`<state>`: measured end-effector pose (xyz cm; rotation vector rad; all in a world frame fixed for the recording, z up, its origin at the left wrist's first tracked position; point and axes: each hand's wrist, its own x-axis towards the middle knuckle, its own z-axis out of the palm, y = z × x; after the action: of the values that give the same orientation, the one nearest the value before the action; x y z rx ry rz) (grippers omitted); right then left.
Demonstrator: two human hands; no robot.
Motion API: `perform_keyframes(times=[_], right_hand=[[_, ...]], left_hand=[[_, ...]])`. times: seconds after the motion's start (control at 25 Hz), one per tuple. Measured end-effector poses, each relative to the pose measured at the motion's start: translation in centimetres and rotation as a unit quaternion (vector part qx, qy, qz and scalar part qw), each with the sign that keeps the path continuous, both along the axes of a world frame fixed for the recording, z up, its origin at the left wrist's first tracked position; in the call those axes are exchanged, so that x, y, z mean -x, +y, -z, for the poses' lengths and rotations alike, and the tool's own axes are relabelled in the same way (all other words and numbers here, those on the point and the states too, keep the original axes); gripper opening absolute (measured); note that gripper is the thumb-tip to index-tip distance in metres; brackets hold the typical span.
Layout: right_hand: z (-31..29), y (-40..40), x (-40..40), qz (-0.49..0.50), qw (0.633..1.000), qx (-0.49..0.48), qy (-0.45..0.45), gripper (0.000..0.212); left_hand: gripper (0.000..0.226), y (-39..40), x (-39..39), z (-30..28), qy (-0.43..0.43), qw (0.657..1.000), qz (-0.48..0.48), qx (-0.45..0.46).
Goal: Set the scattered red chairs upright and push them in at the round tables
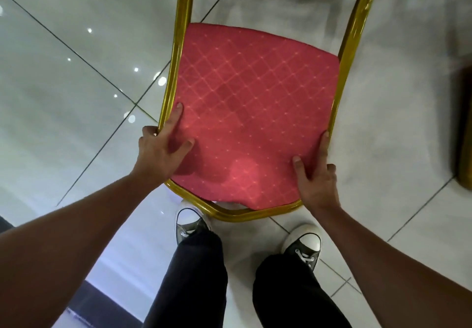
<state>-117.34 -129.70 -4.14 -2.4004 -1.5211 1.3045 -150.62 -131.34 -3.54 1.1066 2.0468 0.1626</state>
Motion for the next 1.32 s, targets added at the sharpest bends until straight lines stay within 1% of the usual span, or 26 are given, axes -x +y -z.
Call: perform_keyframes(times=[0.16,0.4,0.52,0.64,0.8,0.96,1.0,1.08,1.16,1.24,1.32], right_hand=[[-6.5,-1.5,-0.9,-0.016,1.0,0.021,-0.005,0.083],[-21.5,-2.8,-3.0,-0.034,0.998,0.053,0.032,0.081],[-29.7,-2.8,-3.7,-0.062,0.995,0.069,0.026,0.079],[-37.6,-1.4,-3.9,-0.086,0.991,0.101,0.012,0.081],[-46.6,1.7,-5.0,-0.096,0.984,0.153,0.005,0.083],[-53.0,4.7,-6.3,-0.102,0.976,0.191,0.026,0.086],[-54.6,5.6,-6.6,-0.101,0.975,0.196,0.037,0.086],[-56.8,7.3,-6.8,-0.089,0.973,0.205,0.065,0.086],[-58.5,8.8,-7.0,-0.075,0.971,0.209,0.087,0.08],[-60.3,10.4,-7.3,-0.068,0.97,0.211,0.102,0.074],[-61.3,11.7,-7.8,-0.053,0.976,0.192,0.091,0.069]], left_hand=[[0.083,-2.0,-1.2,-7.2,0.008,1.0,0.01,0.028],[0.08,-4.7,-3.1,-23.2,0.035,0.997,-0.014,0.069],[0.077,-5.5,-3.9,-31.2,0.067,0.994,-0.005,0.085],[0.072,-5.5,-5.0,-38.9,0.103,0.99,-0.004,0.095],[0.062,-4.7,-6.2,-48.7,0.135,0.988,0.024,0.071],[0.056,-3.4,-6.2,-56.8,0.131,0.987,0.068,0.056],[0.06,-3.1,-6.2,-58.7,0.132,0.987,0.072,0.054],[0.077,-2.9,-6.6,-62.0,0.11,0.992,0.049,0.041],[0.087,-3.0,-7.5,-64.2,0.078,0.997,0.018,0.019],[0.088,-3.2,-9.2,-66.1,0.068,0.998,0.004,0.003],[0.084,-3.4,-10.8,-67.0,0.116,0.993,0.01,-0.029]])
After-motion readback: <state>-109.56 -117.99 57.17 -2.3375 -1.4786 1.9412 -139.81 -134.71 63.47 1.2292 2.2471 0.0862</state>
